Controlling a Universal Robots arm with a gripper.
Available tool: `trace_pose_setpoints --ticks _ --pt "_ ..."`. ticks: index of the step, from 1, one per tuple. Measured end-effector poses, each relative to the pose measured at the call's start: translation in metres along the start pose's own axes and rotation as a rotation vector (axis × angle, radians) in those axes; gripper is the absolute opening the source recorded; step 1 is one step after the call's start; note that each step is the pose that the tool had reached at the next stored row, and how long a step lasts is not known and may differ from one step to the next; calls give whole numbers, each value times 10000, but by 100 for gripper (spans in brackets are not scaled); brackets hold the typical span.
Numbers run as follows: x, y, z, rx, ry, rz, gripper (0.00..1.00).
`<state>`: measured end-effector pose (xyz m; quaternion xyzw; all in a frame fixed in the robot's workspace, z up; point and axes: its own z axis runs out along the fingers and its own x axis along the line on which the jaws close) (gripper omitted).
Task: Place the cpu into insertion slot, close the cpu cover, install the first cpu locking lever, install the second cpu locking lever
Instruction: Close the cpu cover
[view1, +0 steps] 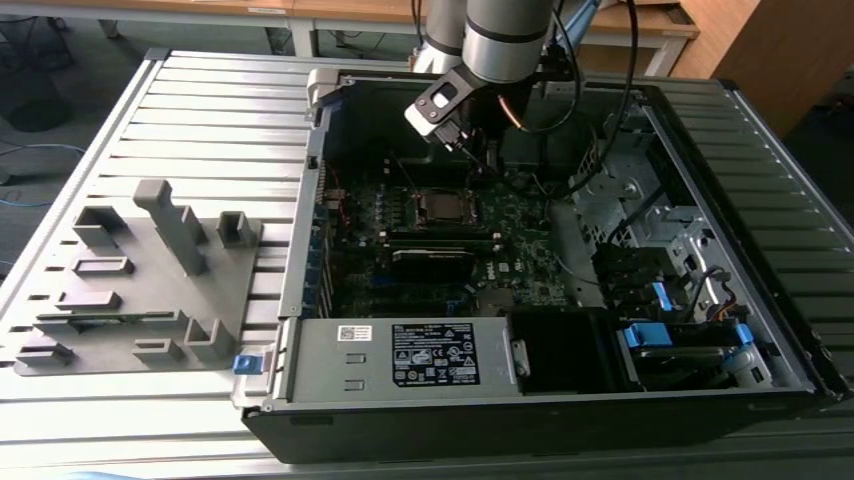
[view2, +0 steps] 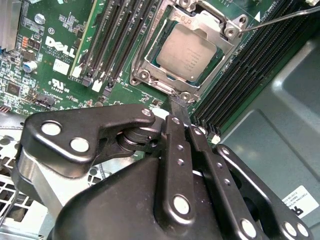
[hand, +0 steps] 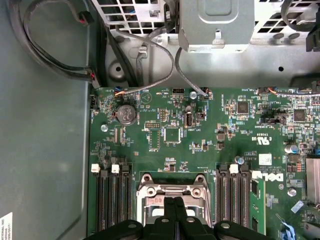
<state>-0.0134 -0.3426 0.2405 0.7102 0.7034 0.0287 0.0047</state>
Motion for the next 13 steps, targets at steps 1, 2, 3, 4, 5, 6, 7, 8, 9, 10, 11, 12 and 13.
trace_pose_setpoints --ticks 1,2,3,4,5,6,7,8,9,10,11,12,13 --pt "0 -17 1 1 0 0 11" --pt "0 -43 2 -1 0 0 11" --pt "0 -63 4 -1 0 0 11" --pt "-1 -82 6 0 1 0 11" --pt "-1 -101 7 -1 0 0 11" --pt "-1 -116 8 -1 0 -1 11" --pt "-1 -123 8 -1 0 -1 11" --pt "-1 -124 9 0 -1 0 11" --pt "-1 -124 8 0 -1 -2 11" --pt "-2 -184 19 0 0 0 11" --pt "-3 -243 29 -1 0 0 11" --pt "-3 -244 29 0 0 0 11" --pt "-3 -244 29 0 0 -1 11"
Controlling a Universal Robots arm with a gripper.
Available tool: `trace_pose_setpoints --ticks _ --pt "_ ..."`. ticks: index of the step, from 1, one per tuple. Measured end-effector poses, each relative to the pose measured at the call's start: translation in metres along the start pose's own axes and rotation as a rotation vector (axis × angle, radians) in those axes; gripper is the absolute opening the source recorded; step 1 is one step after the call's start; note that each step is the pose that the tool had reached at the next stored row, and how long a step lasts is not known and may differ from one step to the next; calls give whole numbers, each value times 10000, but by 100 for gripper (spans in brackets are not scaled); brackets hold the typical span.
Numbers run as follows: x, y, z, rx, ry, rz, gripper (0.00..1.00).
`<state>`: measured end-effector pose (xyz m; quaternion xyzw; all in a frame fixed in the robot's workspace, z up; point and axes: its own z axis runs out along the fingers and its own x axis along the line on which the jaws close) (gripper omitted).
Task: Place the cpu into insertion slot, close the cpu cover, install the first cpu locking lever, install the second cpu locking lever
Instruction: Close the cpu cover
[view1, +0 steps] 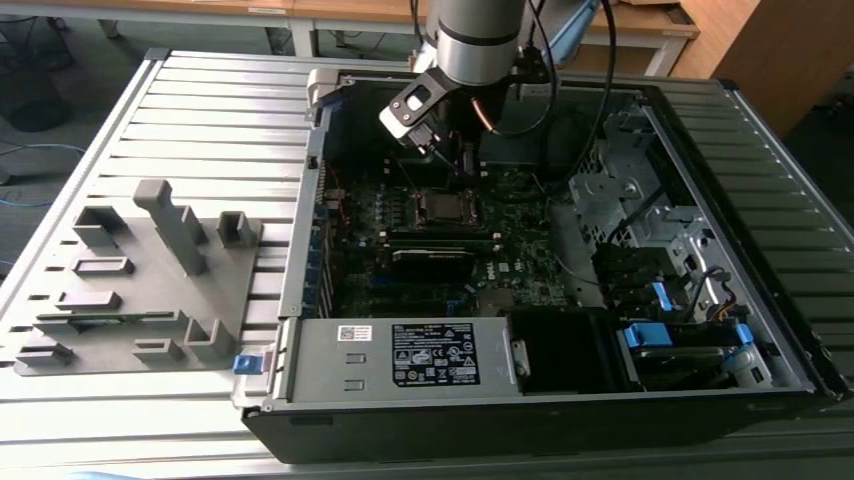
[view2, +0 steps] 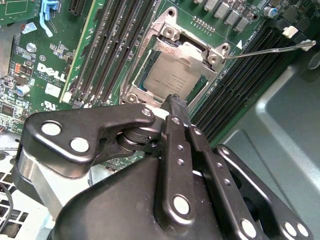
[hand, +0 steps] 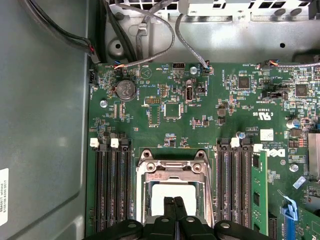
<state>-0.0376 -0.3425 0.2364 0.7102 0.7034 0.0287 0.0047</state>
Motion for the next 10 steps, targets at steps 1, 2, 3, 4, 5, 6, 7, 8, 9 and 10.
trace_pose_setpoints --ticks 1,2,3,4,5,6,7,8,9,10 --pt "0 0 0 0 0 0 11" --pt "0 0 0 0 0 0 11" --pt "0 -1 0 0 0 0 11" --pt "0 -3 2 -1 1 2 11" --pt "0 -8 4 -1 2 3 11" --pt "0 -15 6 -2 2 1 11" --pt "0 -22 10 0 1 1 11" --pt "0 -29 15 -1 2 1 11" --pt "-1 -37 21 -1 1 1 11" --pt "-1 -44 27 -1 1 0 11"
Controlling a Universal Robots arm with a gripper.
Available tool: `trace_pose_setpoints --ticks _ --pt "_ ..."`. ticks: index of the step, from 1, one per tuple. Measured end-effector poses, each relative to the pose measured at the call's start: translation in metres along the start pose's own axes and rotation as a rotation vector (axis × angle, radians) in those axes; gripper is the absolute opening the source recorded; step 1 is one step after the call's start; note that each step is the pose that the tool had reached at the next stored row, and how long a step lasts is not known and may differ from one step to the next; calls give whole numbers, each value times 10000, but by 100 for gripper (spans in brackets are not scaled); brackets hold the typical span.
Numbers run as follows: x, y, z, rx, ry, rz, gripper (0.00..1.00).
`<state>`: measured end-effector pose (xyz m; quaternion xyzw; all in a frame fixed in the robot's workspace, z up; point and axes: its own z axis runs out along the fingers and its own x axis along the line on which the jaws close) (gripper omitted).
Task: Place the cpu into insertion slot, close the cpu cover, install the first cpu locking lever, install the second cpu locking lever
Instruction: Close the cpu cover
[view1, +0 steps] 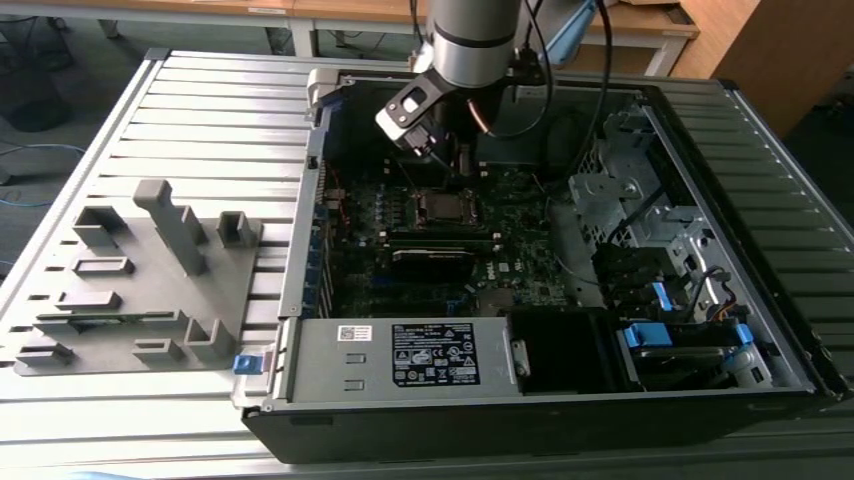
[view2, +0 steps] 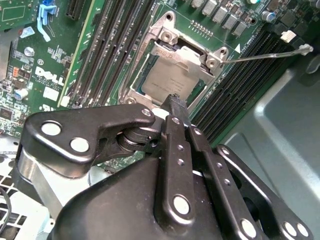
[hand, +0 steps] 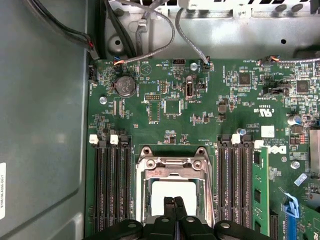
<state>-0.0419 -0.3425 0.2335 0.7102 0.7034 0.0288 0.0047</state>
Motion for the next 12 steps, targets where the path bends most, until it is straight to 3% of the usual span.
trace_pose_setpoints --ticks 9,12 --pt "-1 -22 13 2 0 -24 11" --pt "-1 -22 15 11 16 -323 11"
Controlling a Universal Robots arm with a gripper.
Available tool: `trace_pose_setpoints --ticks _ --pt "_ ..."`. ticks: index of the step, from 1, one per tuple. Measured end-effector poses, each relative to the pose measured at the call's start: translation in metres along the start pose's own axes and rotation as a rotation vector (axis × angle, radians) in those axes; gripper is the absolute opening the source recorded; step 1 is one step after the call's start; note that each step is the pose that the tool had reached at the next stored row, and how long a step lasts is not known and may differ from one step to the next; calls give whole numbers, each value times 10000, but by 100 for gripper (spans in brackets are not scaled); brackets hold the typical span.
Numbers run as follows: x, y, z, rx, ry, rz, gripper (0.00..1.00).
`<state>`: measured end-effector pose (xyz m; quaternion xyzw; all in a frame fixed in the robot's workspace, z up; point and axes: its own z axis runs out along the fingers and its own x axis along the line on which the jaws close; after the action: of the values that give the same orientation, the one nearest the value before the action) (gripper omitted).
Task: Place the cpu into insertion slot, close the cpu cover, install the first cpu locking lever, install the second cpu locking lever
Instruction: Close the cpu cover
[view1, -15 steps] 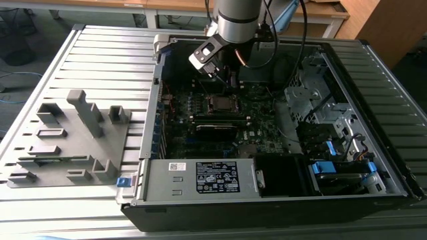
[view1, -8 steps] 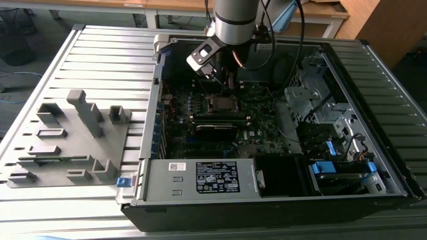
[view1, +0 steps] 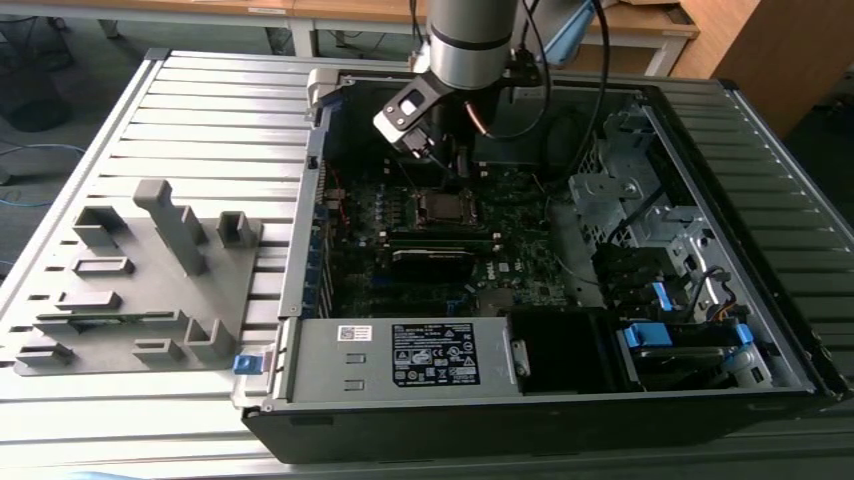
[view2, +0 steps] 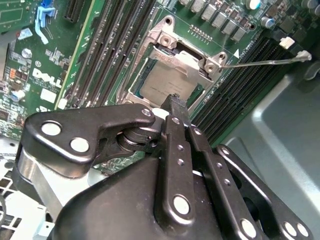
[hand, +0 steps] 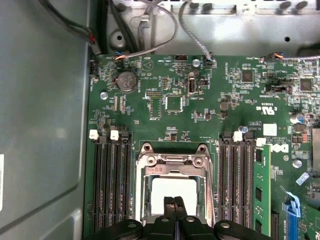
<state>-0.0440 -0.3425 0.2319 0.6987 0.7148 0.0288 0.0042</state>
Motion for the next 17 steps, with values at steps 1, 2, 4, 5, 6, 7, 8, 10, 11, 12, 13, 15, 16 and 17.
trace_pose_setpoints --ticks 1,2,4,5,6,7,8,10,11,12,13,15,16,17 --pt "0 0 0 4 6 -138 11" --pt "0 0 0 10 12 -281 11" --pt "0 0 1 20 26 -570 11" --pt "0 0 2 24 33 -711 11" --pt "0 0 2 29 38 -843 11" --pt "0 0 2 32 41 -920 11" --pt "0 0 2 32 43 -936 11" --pt "0 0 1 33 43 -941 11" --pt "0 0 2 33 43 -943 11" --pt "0 0 2 33 43 -946 11" --pt "0 0 2 32 44 -949 11" --pt "0 0 1 34 44 -964 11" --pt "0 0 2 34 45 -976 11" --pt "0 0 2 34 45 -989 11"
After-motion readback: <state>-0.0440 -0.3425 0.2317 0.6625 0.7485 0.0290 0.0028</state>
